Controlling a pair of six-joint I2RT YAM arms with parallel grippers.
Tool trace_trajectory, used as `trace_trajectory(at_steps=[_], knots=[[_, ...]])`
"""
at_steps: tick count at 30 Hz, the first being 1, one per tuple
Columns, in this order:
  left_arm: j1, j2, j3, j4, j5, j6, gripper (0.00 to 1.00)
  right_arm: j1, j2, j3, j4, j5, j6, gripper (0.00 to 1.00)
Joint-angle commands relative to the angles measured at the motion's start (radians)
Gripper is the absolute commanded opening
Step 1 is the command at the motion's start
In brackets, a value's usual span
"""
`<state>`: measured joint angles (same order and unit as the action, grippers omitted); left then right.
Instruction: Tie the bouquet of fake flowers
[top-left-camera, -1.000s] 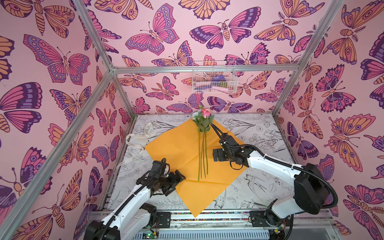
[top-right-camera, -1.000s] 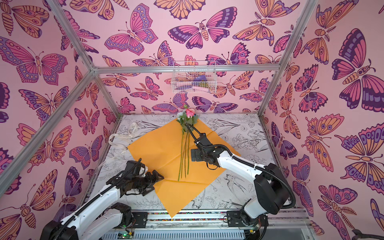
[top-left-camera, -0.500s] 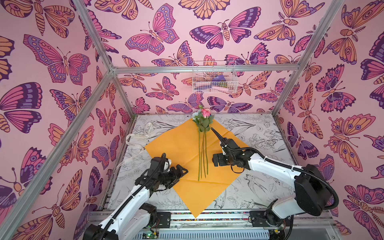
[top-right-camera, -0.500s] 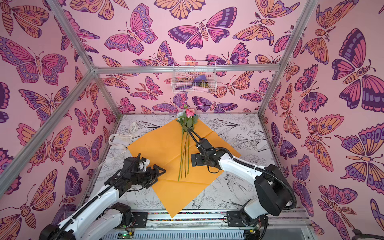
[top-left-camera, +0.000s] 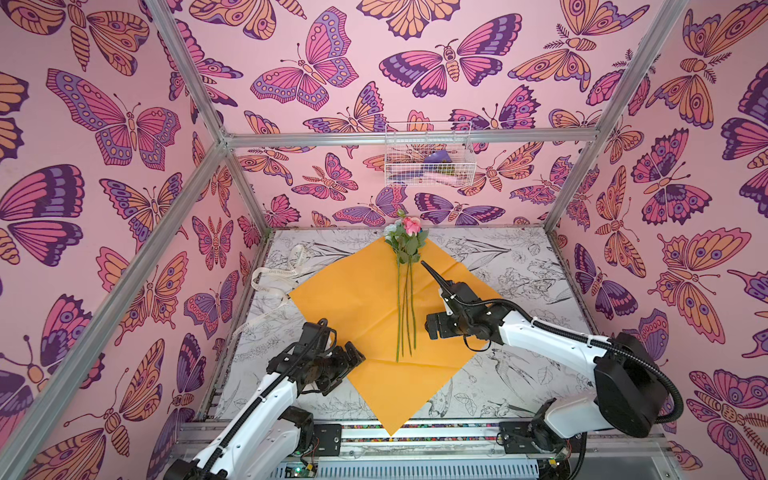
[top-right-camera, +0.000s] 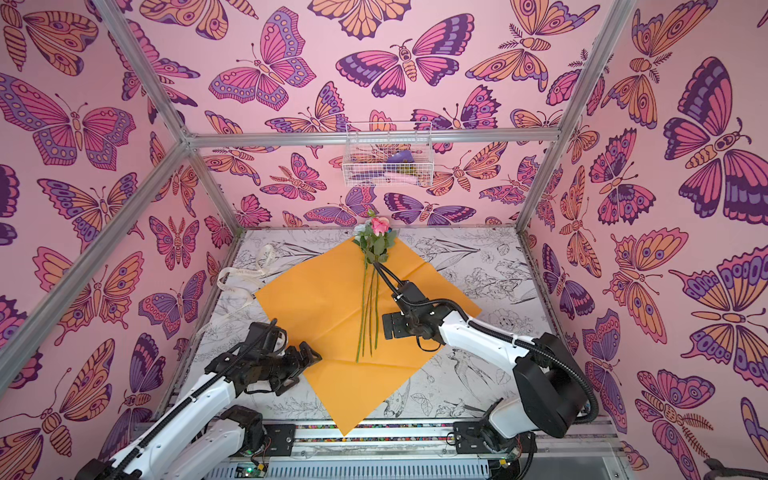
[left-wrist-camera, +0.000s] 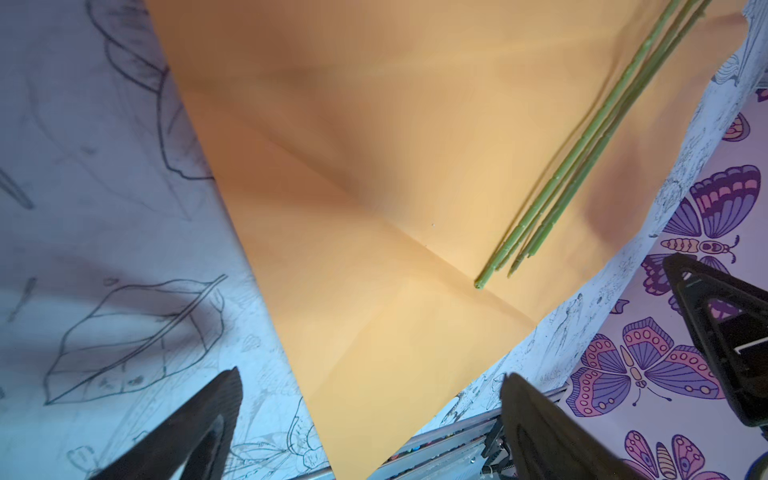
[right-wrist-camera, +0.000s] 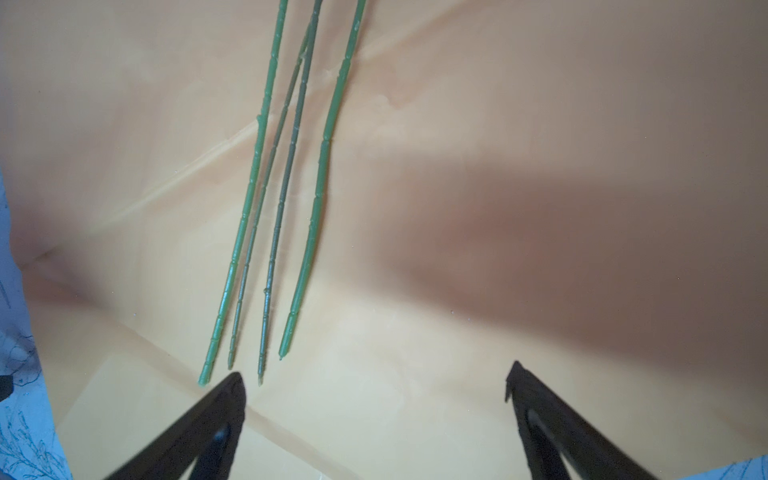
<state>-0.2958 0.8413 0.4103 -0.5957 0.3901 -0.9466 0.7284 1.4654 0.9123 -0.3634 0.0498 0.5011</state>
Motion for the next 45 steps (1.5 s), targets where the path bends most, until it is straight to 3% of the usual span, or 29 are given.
trace_trajectory(at_steps=[1,14,23,35,45], knots=[[-0.002,0.005,-0.036,0.082,0.015,0.014,0.98,0.006,-0.023,-0.004,-0.012,0.028,0.012,1.0],[-0.002,0.018,-0.153,0.198,0.115,0.034,0.96,0.006,-0.016,0.029,-0.037,0.056,0.006,1.0],[-0.002,0.012,-0.156,0.381,0.238,0.084,0.96,0.005,-0.011,0.037,-0.028,0.036,-0.006,0.98],[-0.002,0.049,-0.091,0.524,0.323,0.054,0.96,0.006,0.006,0.02,0.047,-0.171,-0.04,0.89],[-0.001,0.159,-0.04,0.65,0.329,0.002,0.96,0.014,-0.129,-0.048,0.128,-0.374,-0.129,0.87]])
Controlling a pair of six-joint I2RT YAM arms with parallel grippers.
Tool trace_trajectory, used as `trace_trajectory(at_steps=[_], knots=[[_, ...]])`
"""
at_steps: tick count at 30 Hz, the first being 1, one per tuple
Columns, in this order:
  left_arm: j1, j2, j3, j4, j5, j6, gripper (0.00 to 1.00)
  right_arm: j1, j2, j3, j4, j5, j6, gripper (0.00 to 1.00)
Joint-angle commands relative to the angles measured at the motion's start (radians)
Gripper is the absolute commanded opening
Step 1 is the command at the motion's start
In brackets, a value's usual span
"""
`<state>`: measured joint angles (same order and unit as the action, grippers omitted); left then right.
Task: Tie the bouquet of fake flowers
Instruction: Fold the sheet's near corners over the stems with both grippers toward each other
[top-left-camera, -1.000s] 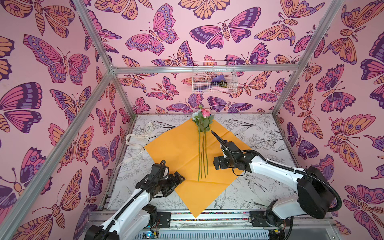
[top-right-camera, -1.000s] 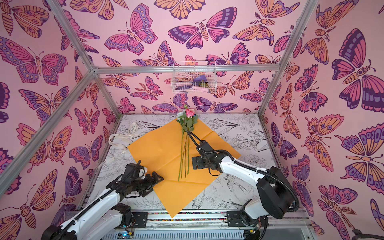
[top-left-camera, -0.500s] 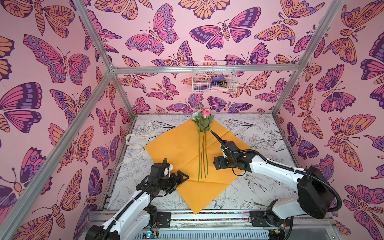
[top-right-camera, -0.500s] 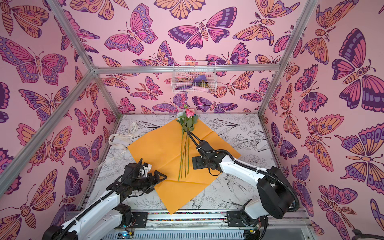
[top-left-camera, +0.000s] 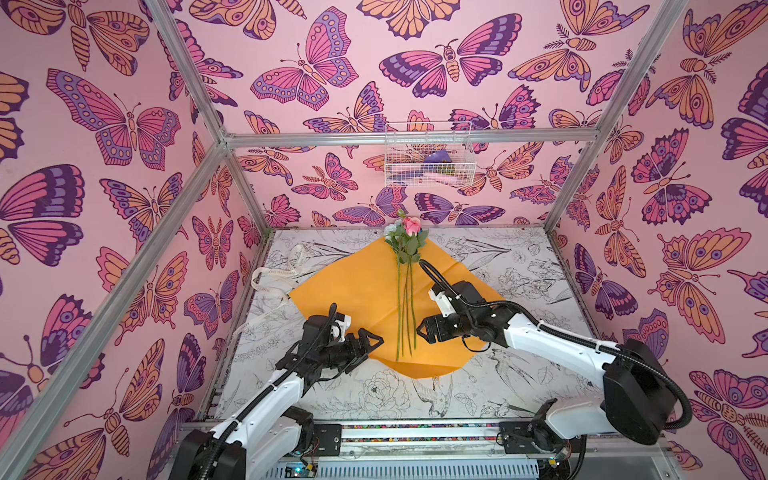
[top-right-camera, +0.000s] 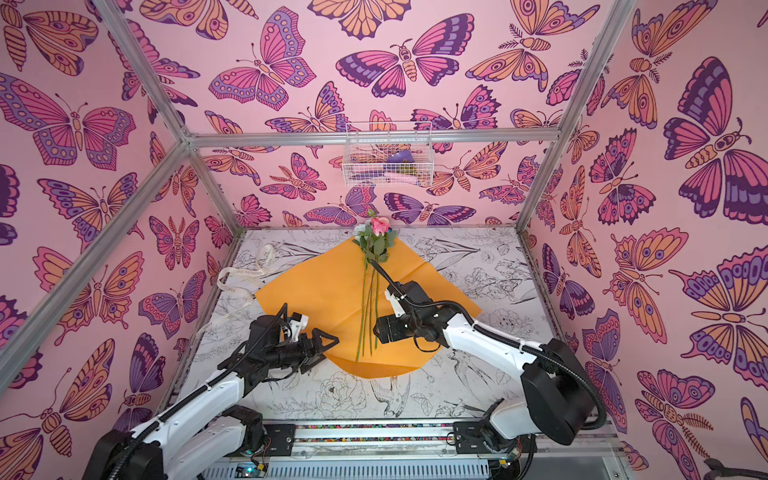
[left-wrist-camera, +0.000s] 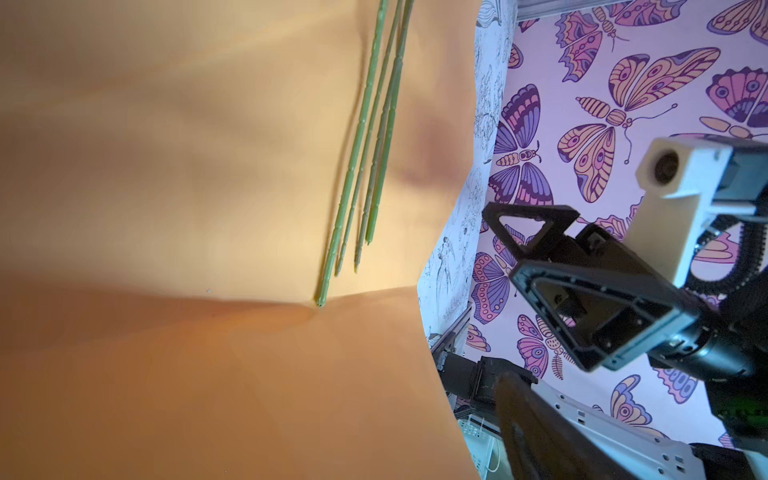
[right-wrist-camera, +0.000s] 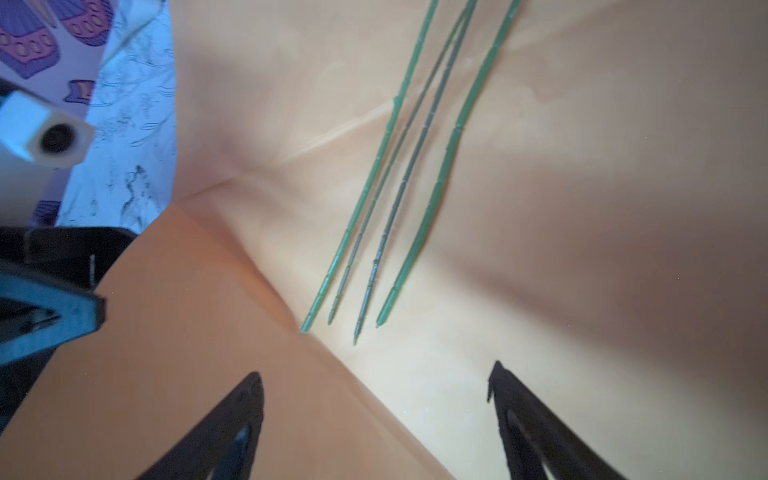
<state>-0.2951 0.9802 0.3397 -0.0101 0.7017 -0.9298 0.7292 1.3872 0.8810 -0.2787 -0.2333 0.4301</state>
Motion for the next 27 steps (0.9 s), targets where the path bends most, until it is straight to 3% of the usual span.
trace_trajectory(at_steps=[1,10,22,27], knots=[[-0.001,0.037,0.034,0.077,0.018,-0.018,0.96,0.016,-0.064,-0.025,0.049,-0.109,-0.067,0.88],[0.002,0.147,0.051,0.119,0.021,-0.04,0.96,0.132,-0.158,-0.069,0.07,-0.096,-0.167,0.95],[0.013,0.16,0.034,0.121,-0.009,-0.063,0.96,0.143,-0.19,-0.083,0.082,-0.129,-0.18,0.97],[0.019,0.164,0.029,0.13,-0.026,-0.079,0.96,0.171,-0.123,-0.063,0.035,-0.068,-0.202,0.98]])
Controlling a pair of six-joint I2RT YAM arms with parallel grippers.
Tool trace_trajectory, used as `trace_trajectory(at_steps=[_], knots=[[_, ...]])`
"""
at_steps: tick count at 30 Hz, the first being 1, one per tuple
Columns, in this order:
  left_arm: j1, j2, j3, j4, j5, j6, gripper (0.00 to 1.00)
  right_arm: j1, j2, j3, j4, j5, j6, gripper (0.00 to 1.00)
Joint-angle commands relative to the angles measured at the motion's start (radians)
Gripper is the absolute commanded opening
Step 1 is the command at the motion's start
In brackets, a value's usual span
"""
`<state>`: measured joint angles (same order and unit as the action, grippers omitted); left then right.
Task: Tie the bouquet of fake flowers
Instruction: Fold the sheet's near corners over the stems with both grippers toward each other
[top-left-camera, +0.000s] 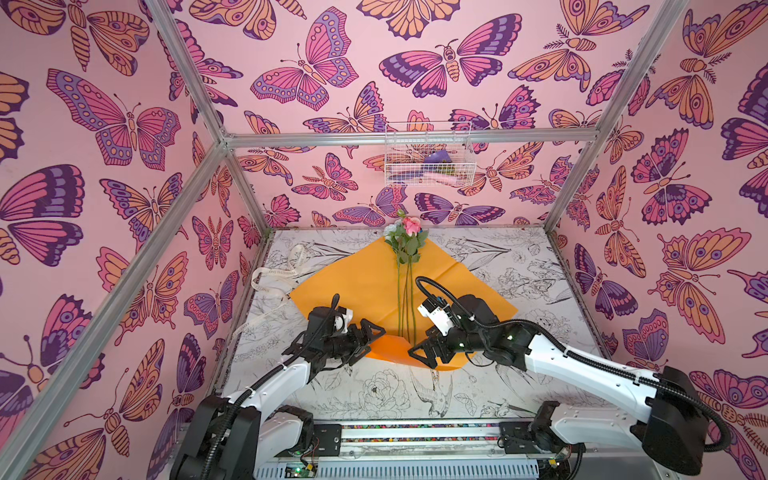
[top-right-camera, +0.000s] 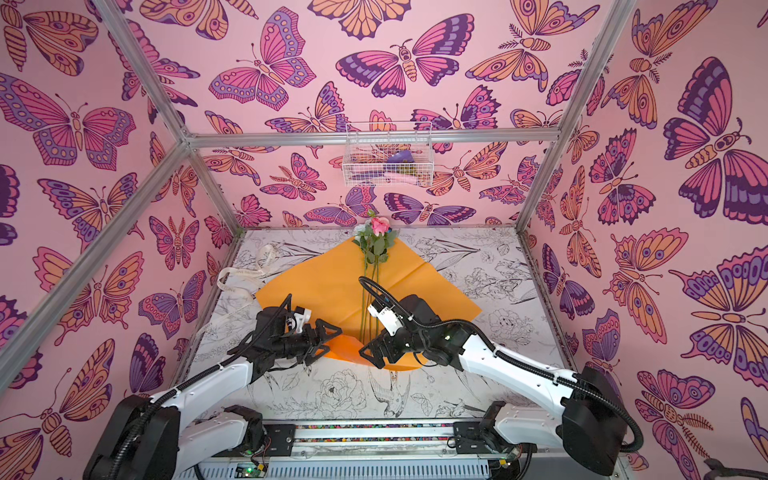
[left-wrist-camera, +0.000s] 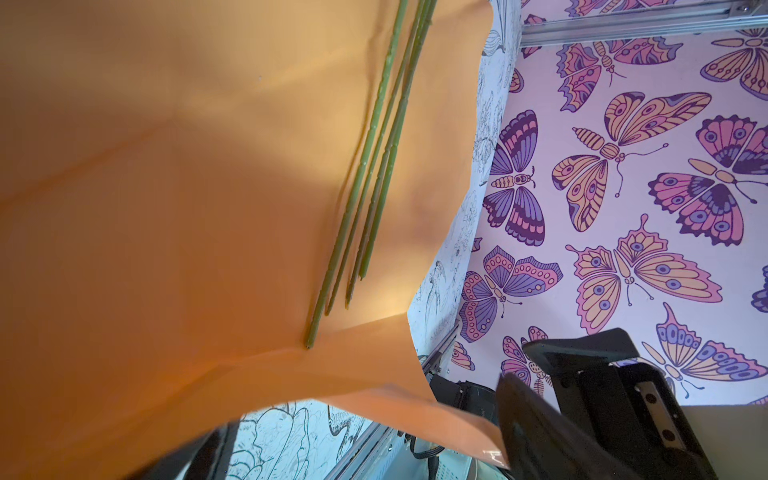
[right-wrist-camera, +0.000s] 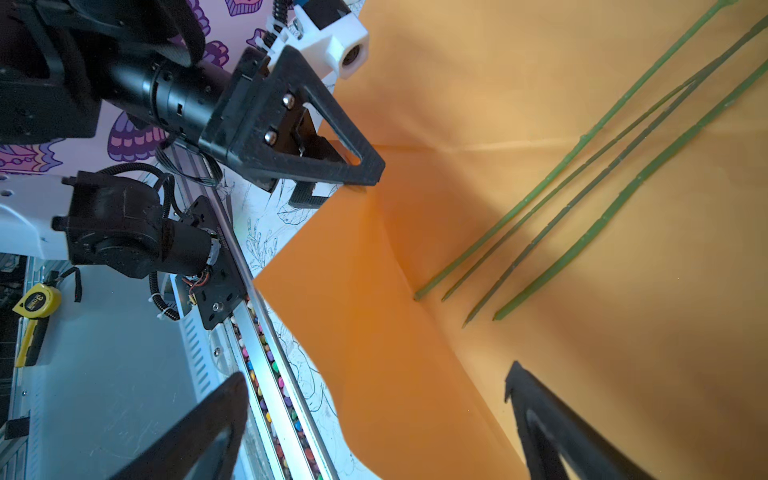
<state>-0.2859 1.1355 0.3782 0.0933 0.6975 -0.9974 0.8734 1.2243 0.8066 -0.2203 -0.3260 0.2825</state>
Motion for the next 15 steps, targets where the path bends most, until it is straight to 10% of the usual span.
trace_trajectory(at_steps=[1,15], knots=[[0.011,0.009,-0.013,0.031,-0.023,-0.017,0.96,0.04,0.056,0.016,-0.033,0.047,-0.062,0.98],[0.016,-0.044,-0.039,0.033,-0.052,-0.055,0.96,0.093,0.327,0.139,-0.094,0.476,-0.081,0.84]])
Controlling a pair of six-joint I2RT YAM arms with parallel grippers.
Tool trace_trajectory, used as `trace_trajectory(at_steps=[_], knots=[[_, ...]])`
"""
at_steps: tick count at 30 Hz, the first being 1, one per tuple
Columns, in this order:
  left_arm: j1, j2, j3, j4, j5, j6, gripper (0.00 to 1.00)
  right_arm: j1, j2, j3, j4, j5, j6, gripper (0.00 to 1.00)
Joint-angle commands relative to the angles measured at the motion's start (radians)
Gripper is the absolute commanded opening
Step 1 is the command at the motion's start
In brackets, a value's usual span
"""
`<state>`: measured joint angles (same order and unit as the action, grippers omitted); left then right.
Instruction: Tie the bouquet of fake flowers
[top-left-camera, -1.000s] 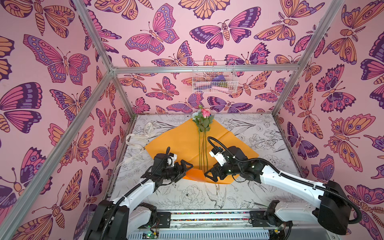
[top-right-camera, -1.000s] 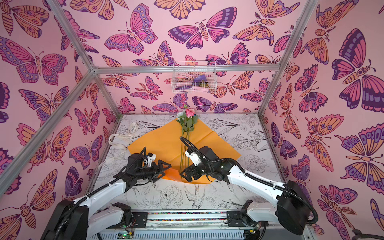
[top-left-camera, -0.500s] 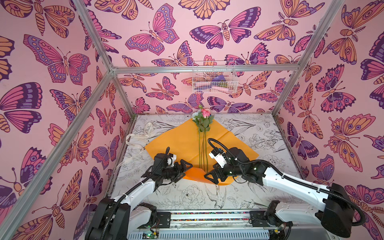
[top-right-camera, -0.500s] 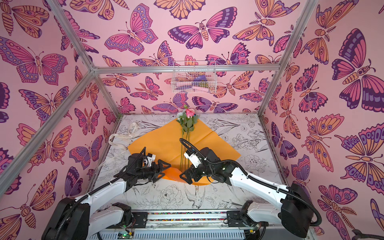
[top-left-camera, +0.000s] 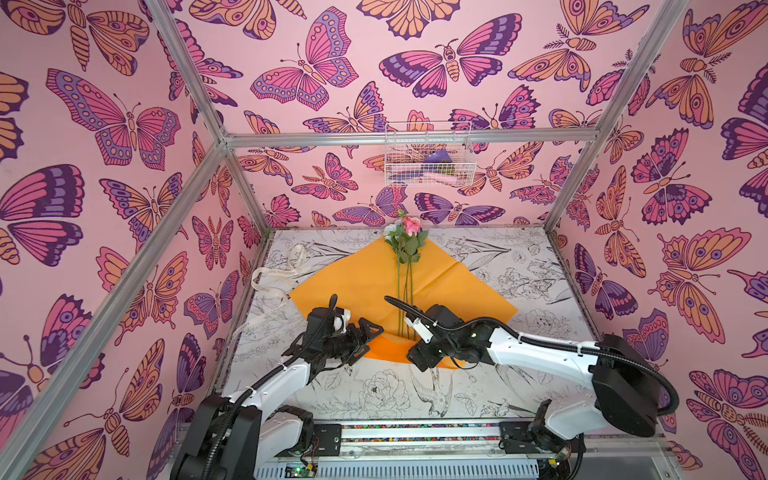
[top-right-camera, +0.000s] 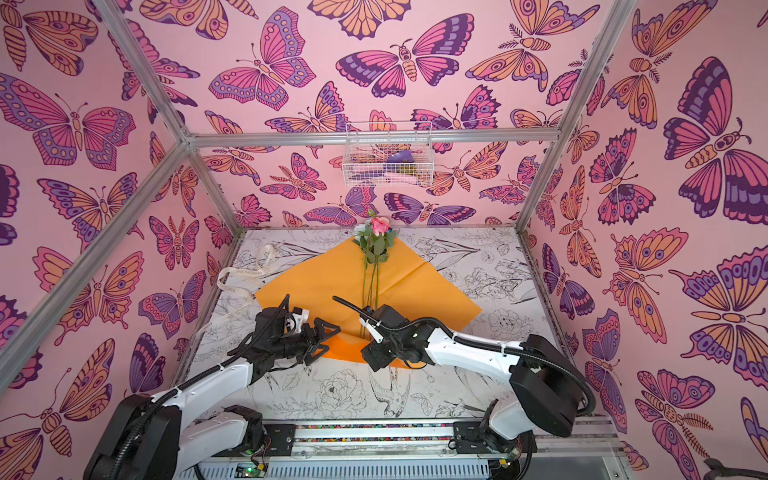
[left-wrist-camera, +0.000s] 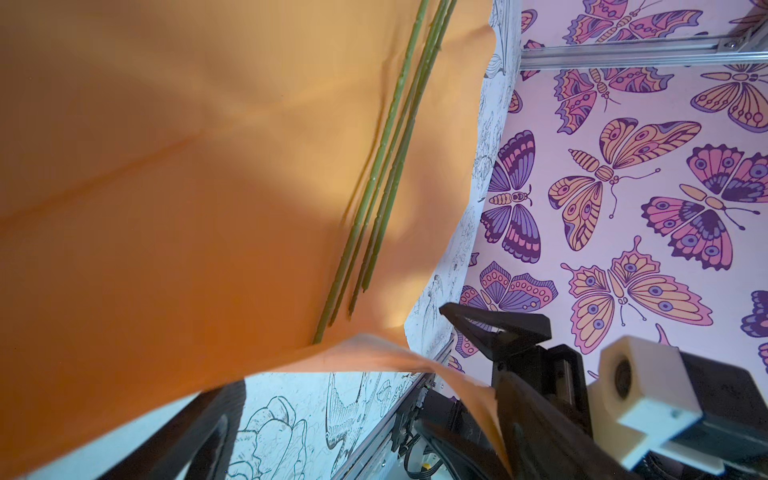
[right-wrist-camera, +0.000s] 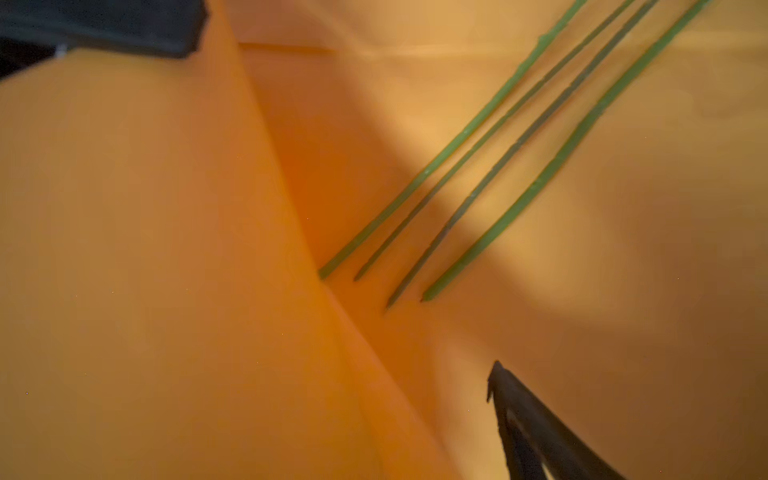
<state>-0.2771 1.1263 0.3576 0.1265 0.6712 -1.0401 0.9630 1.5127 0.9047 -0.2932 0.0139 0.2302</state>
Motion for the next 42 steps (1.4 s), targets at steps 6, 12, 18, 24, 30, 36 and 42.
trace_trajectory(at_steps=[6,12,18,24,30,36,42], knots=[[0.012,-0.124,-0.019,-0.053,-0.127,-0.027,0.97,0.002,0.191,0.111,-0.003,0.253,-0.072,0.83],[0.015,-0.207,-0.066,-0.108,-0.233,-0.034,0.96,-0.003,0.248,0.14,0.015,0.313,-0.08,0.85],[0.015,-0.16,-0.083,-0.016,-0.218,-0.044,0.82,-0.007,0.238,0.144,0.028,0.349,-0.069,0.87],[0.014,-0.088,-0.078,0.067,-0.204,-0.034,0.77,-0.022,0.265,0.17,0.018,0.353,-0.046,0.87],[0.022,0.017,-0.124,0.163,-0.223,-0.062,0.63,-0.024,0.244,0.216,-0.058,0.326,-0.003,0.87],[0.035,0.08,-0.146,0.168,-0.249,-0.078,0.5,-0.024,0.121,0.217,-0.164,0.242,0.062,0.86],[0.038,0.083,-0.168,0.158,-0.268,-0.108,0.39,-0.022,-0.016,0.169,-0.214,0.117,0.145,0.63]])
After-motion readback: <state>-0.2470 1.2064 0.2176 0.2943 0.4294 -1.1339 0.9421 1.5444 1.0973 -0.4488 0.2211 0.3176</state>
